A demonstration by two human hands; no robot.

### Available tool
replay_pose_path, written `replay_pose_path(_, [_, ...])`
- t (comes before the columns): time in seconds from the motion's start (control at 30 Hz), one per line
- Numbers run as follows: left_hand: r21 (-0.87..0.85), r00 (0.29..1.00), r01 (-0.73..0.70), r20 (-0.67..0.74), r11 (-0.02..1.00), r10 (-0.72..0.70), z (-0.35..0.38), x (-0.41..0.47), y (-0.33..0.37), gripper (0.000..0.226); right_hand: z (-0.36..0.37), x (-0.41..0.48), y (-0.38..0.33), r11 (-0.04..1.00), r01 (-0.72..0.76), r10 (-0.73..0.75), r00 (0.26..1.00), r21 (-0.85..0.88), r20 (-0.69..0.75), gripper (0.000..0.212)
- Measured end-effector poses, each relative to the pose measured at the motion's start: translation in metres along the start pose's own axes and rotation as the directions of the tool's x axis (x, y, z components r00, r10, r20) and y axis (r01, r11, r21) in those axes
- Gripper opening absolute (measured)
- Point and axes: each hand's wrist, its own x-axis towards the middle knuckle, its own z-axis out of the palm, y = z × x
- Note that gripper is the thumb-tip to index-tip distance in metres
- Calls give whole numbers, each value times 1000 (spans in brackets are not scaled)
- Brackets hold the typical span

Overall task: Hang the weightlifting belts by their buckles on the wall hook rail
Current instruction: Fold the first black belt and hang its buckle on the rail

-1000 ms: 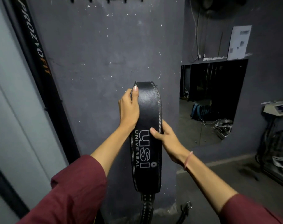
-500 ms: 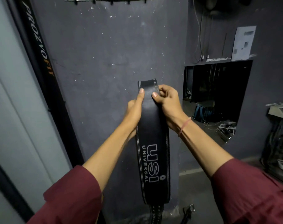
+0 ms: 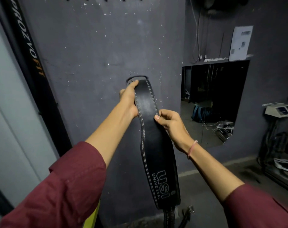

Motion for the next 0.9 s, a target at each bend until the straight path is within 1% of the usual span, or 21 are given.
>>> replay_pose_path(0.03, [4,998,-50,23,999,50,4,-10,1,69,0,2,0,1000,-7,7,1000,5,-19,33])
replay_pose_path(0.07, [20,993,-103,50,994,102,8,-17,0,60,2,5,-2,1000,0,1,999,29,-42,30])
replay_pose_path(0.13, [54,981,-171,100,984,165,15,-26,-4,31,5,11,-7,994,39,-29,995,103,-93,21])
replay_pose_path(0.17, [64,977,-185,123,981,176,17,-27,-9,23,6,13,-8,989,64,-51,994,133,-96,14])
replay_pose_path(0.2, [78,972,-205,136,976,193,19,-29,-12,25,8,13,-7,985,87,-74,993,150,-92,14])
replay_pose_path(0.27, [116,952,-284,155,952,265,19,-29,-19,36,7,8,3,984,100,-86,992,151,-91,21])
replay_pose_path(0.33, [171,925,-371,157,913,346,15,-19,-29,40,3,-4,24,993,53,-45,996,104,-83,18])
replay_pose_path(0.37, [195,915,-398,146,896,375,13,-17,-32,37,2,-13,39,998,18,-14,997,66,-69,14])
replay_pose_path(0.4, [207,903,-427,145,880,404,12,-18,-33,30,1,-23,53,999,-30,32,997,23,-64,16])
replay_pose_path(0.43, [218,887,-460,156,861,435,11,-19,-34,23,0,-30,66,997,-72,72,996,-4,-61,23])
replay_pose_path(0.5, [228,850,-526,185,820,493,8,-21,-36,18,-2,-35,74,986,-148,141,986,-77,-90,35])
replay_pose_path(0.57, [274,820,-571,234,773,522,7,-21,-35,20,2,-20,54,992,-74,64,994,-102,-92,37])
replay_pose_path(0.6, [300,808,-588,260,751,529,8,-22,-33,23,6,-8,33,998,-18,10,994,-65,-110,27])
replay_pose_path(0.63, [326,796,-604,276,727,538,9,-22,-30,26,10,6,13,999,46,-47,991,-7,-122,10])
replay_pose_path(0.67, [348,785,-619,278,704,553,10,-23,-27,28,15,19,-10,994,105,-98,984,39,-151,8])
replay_pose_path(0.7, [356,767,-641,284,680,575,11,-24,-24,28,17,33,-28,986,151,-136,973,69,-186,14])
replay_pose_path(0.77, [356,739,-673,297,648,604,12,-27,-18,27,18,51,-48,973,208,-180,953,95,-243,16])
replay_pose_path(0.83, [366,721,-691,286,623,631,10,-29,-12,26,20,49,-43,965,243,-217,949,97,-228,17])
replay_pose_path(0.9, [354,708,-703,263,617,656,9,-33,-9,31,26,30,-18,968,215,-190,965,127,-180,15])
